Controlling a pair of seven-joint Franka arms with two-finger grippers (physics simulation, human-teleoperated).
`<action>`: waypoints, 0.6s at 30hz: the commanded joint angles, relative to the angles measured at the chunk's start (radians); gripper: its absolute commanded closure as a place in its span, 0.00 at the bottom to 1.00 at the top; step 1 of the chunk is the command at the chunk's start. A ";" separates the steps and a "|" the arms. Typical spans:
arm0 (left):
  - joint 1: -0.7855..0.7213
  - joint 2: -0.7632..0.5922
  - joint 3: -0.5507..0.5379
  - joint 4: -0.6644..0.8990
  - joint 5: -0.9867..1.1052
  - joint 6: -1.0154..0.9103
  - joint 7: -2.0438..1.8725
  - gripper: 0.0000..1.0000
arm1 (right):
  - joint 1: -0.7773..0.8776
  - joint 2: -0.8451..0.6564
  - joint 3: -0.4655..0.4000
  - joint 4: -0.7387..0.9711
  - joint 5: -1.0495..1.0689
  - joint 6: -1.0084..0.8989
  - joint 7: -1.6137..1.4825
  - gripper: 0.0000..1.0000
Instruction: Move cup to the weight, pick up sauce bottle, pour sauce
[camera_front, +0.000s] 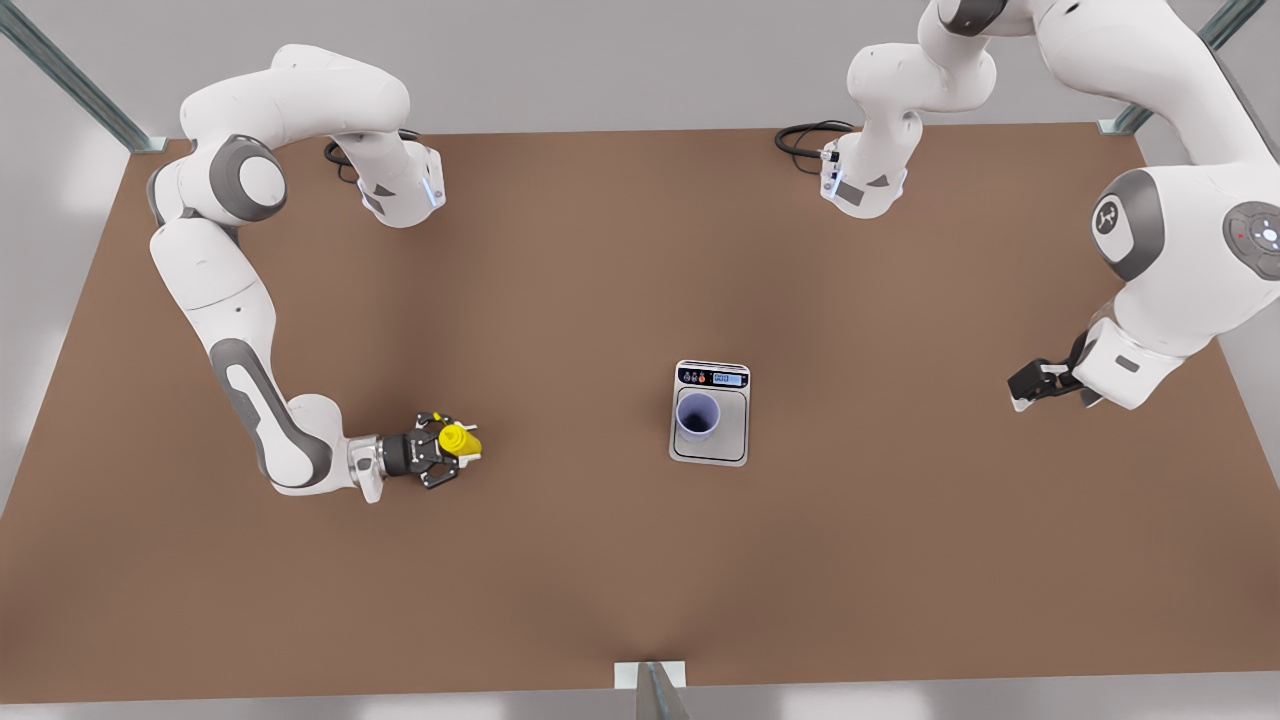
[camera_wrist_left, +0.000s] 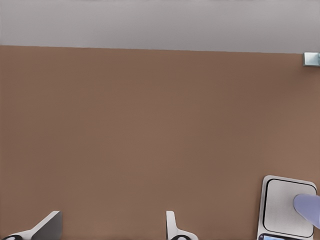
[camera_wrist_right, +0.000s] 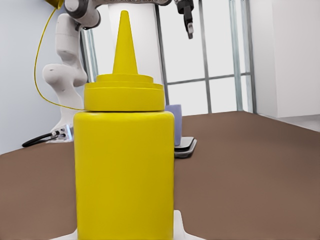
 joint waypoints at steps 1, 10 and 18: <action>0.001 0.000 0.000 0.000 0.000 0.000 0.000 0.00 | 0.000 0.000 0.000 0.000 0.000 0.000 0.000 0.38; 0.001 0.000 0.002 0.000 0.000 0.001 0.000 0.00 | -0.002 0.000 0.000 -0.002 0.002 -0.001 0.008 0.09; 0.001 0.000 0.002 0.000 0.000 0.001 0.000 0.00 | -0.071 -0.023 -0.043 -0.014 -0.049 -0.055 0.020 0.00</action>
